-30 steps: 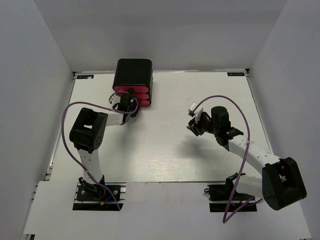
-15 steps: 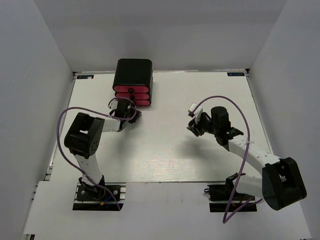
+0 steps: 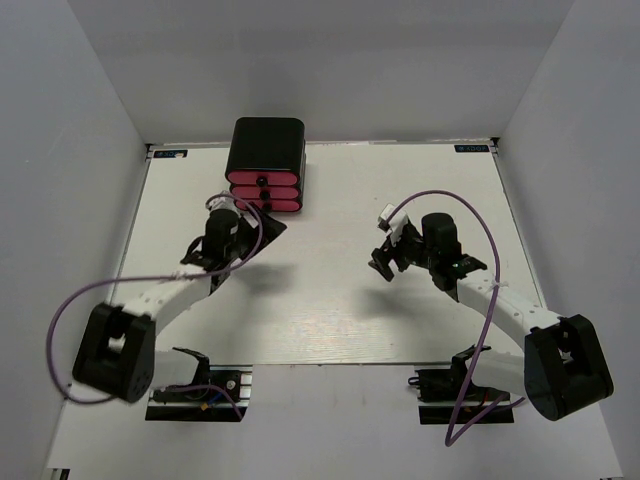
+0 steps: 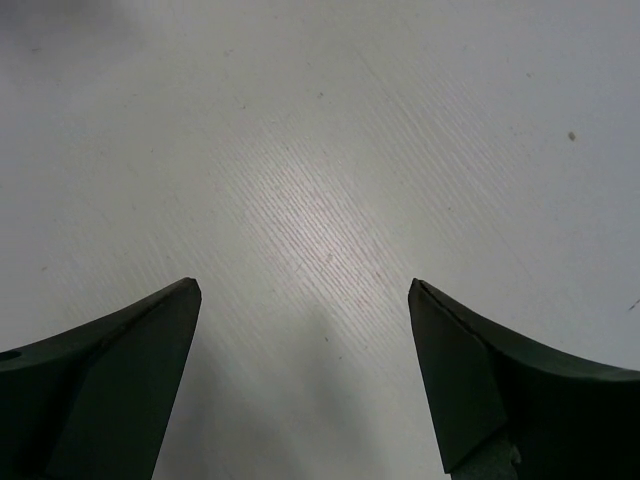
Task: Sort the stationery into containers
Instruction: Reset both arms
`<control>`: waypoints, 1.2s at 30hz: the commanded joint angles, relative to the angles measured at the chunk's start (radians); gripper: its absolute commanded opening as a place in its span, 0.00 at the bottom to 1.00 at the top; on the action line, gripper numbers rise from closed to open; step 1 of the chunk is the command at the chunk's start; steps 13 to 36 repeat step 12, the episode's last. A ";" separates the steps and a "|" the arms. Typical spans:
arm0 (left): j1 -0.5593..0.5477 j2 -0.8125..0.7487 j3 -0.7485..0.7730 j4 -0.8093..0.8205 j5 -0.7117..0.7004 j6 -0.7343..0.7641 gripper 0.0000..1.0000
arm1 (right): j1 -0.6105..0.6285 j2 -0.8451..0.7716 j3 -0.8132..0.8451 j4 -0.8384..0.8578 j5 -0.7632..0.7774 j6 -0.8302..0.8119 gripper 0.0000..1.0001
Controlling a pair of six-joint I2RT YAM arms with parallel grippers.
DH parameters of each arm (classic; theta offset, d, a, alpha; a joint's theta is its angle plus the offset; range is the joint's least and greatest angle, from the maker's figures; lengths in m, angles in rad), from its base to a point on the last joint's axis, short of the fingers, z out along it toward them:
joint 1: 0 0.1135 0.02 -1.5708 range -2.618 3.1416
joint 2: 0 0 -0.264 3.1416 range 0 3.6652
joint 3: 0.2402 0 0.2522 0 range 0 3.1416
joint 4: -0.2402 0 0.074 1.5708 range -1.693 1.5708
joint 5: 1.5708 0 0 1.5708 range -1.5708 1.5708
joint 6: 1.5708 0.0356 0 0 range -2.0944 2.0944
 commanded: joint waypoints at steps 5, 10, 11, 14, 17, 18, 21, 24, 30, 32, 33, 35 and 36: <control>-0.002 -0.512 -0.113 -0.197 -0.015 0.191 1.00 | 0.000 -0.017 0.124 -0.105 0.099 0.274 0.90; -0.002 -0.700 -0.136 -0.332 -0.054 0.246 1.00 | 0.000 -0.048 0.135 -0.151 0.109 0.288 0.90; -0.002 -0.714 -0.126 -0.344 -0.054 0.255 1.00 | 0.000 -0.054 0.133 -0.148 0.106 0.288 0.90; -0.002 -0.734 -0.115 -0.353 -0.054 0.264 1.00 | -0.001 -0.068 0.131 -0.139 0.096 0.287 0.90; -0.002 -0.734 -0.115 -0.353 -0.054 0.264 1.00 | -0.001 -0.068 0.131 -0.139 0.096 0.287 0.90; -0.002 -0.734 -0.115 -0.353 -0.054 0.264 1.00 | -0.001 -0.068 0.131 -0.139 0.096 0.287 0.90; -0.002 -0.734 -0.115 -0.353 -0.054 0.264 1.00 | -0.001 -0.068 0.131 -0.139 0.096 0.287 0.90; -0.002 -0.734 -0.115 -0.353 -0.054 0.264 1.00 | -0.001 -0.068 0.131 -0.139 0.096 0.287 0.90; -0.002 -0.734 -0.115 -0.353 -0.054 0.264 1.00 | -0.001 -0.068 0.131 -0.139 0.096 0.287 0.90; -0.002 -0.734 -0.115 -0.353 -0.054 0.264 1.00 | -0.001 -0.068 0.131 -0.139 0.096 0.287 0.90; -0.002 -0.734 -0.115 -0.353 -0.054 0.264 1.00 | -0.001 -0.068 0.131 -0.139 0.096 0.287 0.90; -0.002 -0.734 -0.115 -0.353 -0.054 0.264 1.00 | -0.001 -0.068 0.131 -0.139 0.096 0.287 0.90; -0.002 -0.734 -0.115 -0.353 -0.054 0.264 1.00 | -0.001 -0.068 0.131 -0.139 0.096 0.287 0.90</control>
